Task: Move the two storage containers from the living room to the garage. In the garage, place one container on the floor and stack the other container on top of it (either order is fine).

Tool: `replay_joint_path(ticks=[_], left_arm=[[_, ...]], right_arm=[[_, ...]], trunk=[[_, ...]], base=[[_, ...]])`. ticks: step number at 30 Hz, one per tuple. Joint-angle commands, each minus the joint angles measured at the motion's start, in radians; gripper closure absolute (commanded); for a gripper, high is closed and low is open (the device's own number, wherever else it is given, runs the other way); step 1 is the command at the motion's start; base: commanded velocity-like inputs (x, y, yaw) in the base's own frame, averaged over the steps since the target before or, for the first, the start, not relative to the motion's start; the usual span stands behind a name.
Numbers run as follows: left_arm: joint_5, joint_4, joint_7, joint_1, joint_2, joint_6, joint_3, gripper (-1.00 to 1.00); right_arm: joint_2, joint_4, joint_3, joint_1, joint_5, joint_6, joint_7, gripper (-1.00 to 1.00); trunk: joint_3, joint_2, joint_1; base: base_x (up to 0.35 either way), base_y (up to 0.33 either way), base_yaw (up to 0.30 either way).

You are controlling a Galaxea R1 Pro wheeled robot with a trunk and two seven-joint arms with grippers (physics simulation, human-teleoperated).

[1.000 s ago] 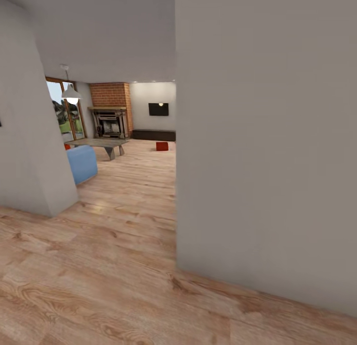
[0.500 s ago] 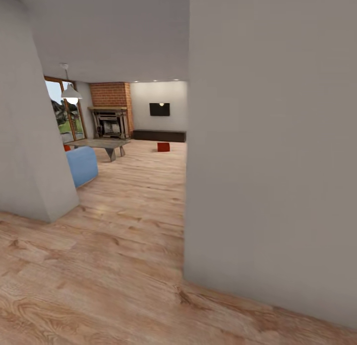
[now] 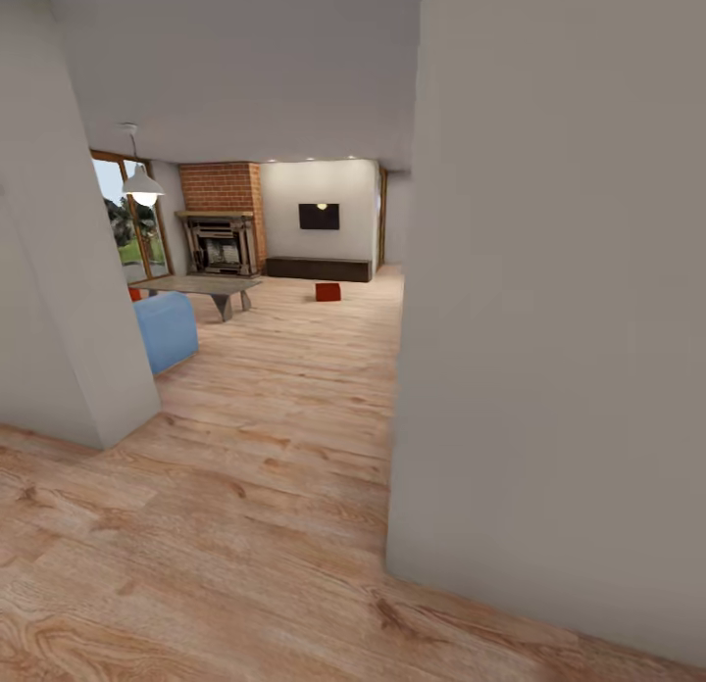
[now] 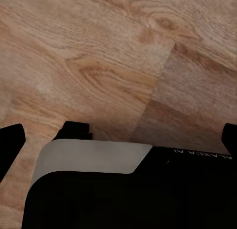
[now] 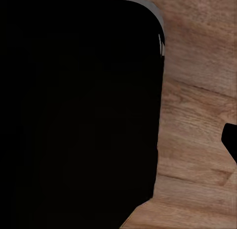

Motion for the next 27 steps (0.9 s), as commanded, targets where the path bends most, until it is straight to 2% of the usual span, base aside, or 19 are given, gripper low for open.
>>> replay_joint_path(ticks=[1,27], left_arm=[[0.008,0.001,0.004,-0.001,0.0,-0.003,-0.009,-1.0],[0.008,0.001,0.002,-0.001,-0.001,-0.004,-0.009,-1.0]], right_arm=[[0.0,0.0,0.001,0.0,0.001,0.0,0.0,-1.0],[0.0,0.0,0.0,0.0,0.001,0.0,0.0,-1.0]], trunk=[[-0.001,-0.001,0.0],[-0.001,-0.001,0.0]], base=[[0.154,0.292,0.0],[0.148,0.295,0.0]])
